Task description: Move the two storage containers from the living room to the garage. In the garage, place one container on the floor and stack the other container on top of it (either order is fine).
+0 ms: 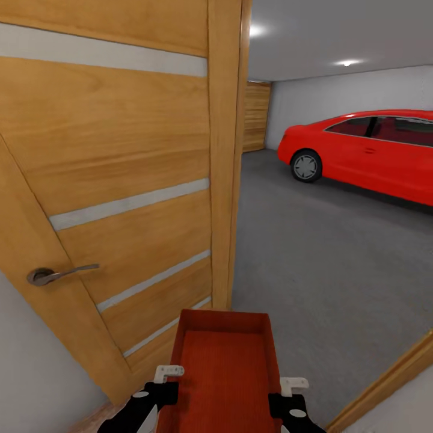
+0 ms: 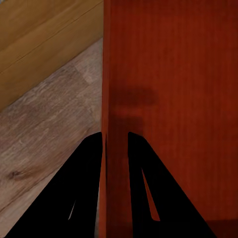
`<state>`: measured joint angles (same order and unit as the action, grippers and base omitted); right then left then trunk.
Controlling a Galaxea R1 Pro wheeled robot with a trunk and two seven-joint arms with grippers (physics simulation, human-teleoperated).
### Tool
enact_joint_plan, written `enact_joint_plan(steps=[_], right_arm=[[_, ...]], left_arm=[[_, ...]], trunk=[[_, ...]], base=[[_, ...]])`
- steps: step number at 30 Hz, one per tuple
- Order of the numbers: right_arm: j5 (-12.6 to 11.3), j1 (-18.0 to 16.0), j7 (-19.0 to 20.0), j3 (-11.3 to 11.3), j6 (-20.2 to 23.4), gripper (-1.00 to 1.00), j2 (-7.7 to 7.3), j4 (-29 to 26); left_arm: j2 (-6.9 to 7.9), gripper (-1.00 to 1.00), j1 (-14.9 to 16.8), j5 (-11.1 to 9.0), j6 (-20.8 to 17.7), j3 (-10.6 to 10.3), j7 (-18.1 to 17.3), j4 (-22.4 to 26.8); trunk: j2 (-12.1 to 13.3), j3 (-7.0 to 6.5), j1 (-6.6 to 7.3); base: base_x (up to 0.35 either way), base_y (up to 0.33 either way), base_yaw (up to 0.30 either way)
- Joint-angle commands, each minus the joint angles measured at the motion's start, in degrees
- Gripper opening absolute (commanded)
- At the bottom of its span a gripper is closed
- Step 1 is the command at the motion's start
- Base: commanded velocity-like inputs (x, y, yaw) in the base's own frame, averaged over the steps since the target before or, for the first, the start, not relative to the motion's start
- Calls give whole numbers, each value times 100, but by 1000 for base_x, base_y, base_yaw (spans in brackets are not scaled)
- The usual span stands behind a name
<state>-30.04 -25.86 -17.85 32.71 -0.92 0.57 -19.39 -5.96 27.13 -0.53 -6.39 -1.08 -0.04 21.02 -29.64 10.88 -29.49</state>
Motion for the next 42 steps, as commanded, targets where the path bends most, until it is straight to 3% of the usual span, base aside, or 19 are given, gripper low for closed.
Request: enact_joint_plan(steps=[1, 17, 35, 42], right_arm=[[-72, -7, -52, 34, -17, -100, -84, 23], [-72, -7, -45, 34, -15, -100, -92, 23], [-72, -7, -49, 34, -21, -100, -91, 23], [-72, -7, -52, 34, -23, -100, -84, 23]], left_arm=[[8, -100, 3, 88, -38, 12, 100, 25], [8, -100, 3, 88, -43, 12, 98, 32], [8, -100, 3, 88, -56, 4, 92, 27], [8, -100, 3, 88, -47, 12, 92, 32]], trunk=[[-9, 9, -2], [-9, 9, -2], [-9, 9, -2], [-9, 9, -2]], base=[[4, 3, -234], [2, 1, -240], [216, 177, -23], [30, 14, -231]])
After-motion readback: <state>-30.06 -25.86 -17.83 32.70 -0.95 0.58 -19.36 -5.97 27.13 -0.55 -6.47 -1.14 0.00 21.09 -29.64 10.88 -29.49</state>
